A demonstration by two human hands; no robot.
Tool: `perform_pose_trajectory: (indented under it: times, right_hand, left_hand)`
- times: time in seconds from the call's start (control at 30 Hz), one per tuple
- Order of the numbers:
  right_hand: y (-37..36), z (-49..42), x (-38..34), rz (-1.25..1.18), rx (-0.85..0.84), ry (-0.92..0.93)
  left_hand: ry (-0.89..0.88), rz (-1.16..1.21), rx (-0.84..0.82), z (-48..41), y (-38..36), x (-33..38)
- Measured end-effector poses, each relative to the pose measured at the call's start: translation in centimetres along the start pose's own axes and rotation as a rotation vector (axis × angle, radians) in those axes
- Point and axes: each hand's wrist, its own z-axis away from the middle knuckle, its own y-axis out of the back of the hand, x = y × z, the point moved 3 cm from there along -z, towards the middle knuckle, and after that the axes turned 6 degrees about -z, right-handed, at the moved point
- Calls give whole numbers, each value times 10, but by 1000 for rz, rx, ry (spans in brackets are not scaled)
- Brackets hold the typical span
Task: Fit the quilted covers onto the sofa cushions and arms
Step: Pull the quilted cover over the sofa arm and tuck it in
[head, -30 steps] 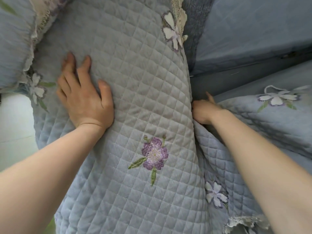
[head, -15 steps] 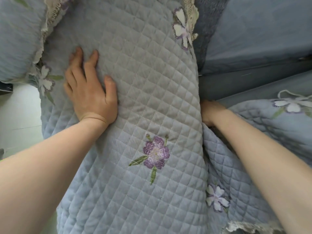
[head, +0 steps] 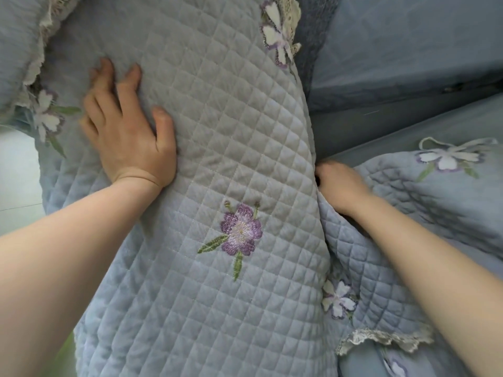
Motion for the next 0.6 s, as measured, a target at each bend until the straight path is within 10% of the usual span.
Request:
perform_pose_trajectory:
  times: [0.13, 0.33, 0.6]
  right_hand:
    - [8, 69, 1, -618, 170, -70]
    - [-54, 108, -33, -778, 130, -238]
    - [-44, 42, -35, -137, 38, -309]
  left_hand:
    - [-2, 3, 1, 0, 0, -1]
    - [-10, -9, 4, -1, -2, -2]
    - [-13, -25, 9, -2, -3, -1]
